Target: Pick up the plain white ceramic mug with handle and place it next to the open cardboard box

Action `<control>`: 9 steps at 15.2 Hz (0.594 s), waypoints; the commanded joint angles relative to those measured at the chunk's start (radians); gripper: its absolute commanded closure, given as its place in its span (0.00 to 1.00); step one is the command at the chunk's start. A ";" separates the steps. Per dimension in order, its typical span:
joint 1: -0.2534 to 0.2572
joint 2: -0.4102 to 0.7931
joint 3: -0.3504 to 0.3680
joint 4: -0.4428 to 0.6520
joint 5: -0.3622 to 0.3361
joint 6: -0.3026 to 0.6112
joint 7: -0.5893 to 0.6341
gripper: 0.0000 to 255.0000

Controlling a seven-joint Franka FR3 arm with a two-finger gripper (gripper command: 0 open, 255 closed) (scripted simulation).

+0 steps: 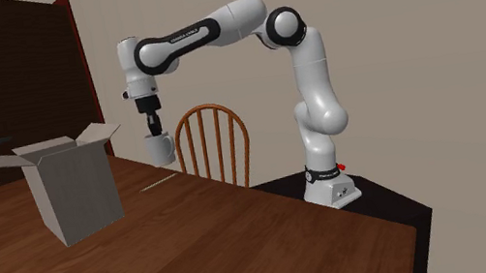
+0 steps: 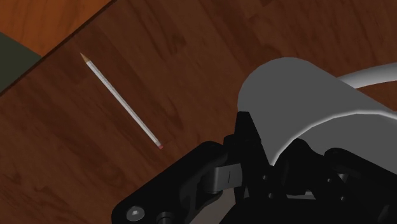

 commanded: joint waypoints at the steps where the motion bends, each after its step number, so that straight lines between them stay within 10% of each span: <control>1: 0.001 0.004 0.001 -0.023 0.001 0.028 0.000 1.00; 9: 0.000 0.028 0.001 -0.102 0.006 0.130 -0.005 1.00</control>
